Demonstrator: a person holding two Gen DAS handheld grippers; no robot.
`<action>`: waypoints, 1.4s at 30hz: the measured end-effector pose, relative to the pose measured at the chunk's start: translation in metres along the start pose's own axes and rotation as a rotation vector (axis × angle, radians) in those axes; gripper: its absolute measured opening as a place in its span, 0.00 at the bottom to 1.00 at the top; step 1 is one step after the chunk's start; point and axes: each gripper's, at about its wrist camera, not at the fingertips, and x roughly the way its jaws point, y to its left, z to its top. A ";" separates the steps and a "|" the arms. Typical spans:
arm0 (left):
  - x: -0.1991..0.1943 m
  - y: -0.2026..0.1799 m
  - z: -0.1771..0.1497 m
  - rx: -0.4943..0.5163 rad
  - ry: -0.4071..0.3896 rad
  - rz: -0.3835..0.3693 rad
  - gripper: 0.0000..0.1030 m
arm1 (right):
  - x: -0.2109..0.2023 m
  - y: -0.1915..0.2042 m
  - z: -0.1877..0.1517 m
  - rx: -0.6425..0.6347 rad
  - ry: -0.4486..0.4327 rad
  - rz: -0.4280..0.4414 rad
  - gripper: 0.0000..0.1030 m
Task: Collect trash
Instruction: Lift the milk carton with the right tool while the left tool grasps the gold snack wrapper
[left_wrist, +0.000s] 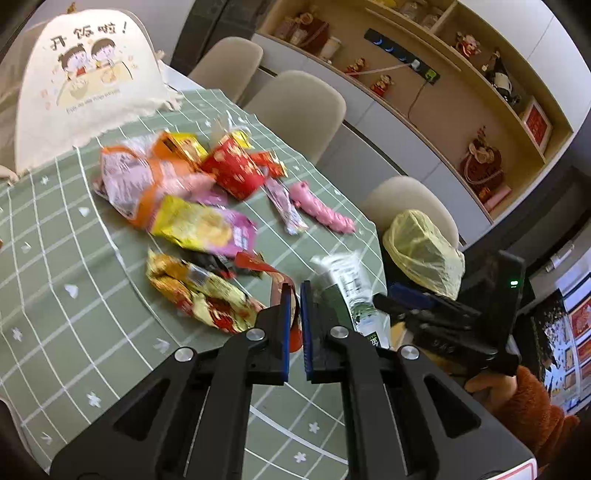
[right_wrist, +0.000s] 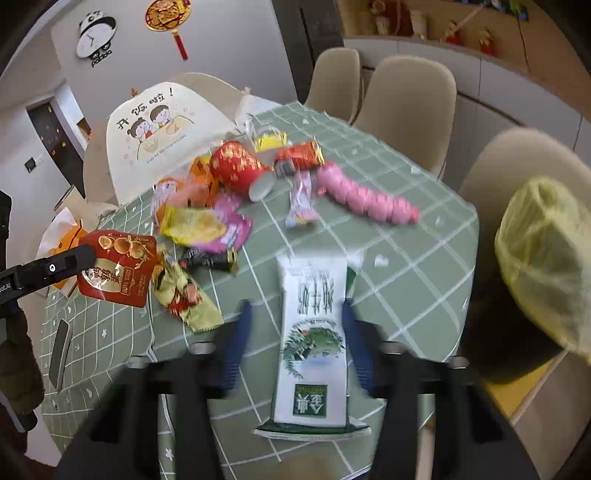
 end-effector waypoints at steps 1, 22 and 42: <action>0.002 -0.003 -0.003 0.012 0.001 -0.001 0.05 | 0.005 0.000 -0.004 -0.011 0.016 0.004 0.48; 0.044 -0.011 -0.027 0.025 0.093 0.053 0.11 | 0.034 -0.025 0.009 0.035 0.108 -0.116 0.48; 0.042 0.028 -0.041 -0.008 0.065 0.184 0.37 | 0.068 0.020 0.005 -0.170 0.174 -0.121 0.48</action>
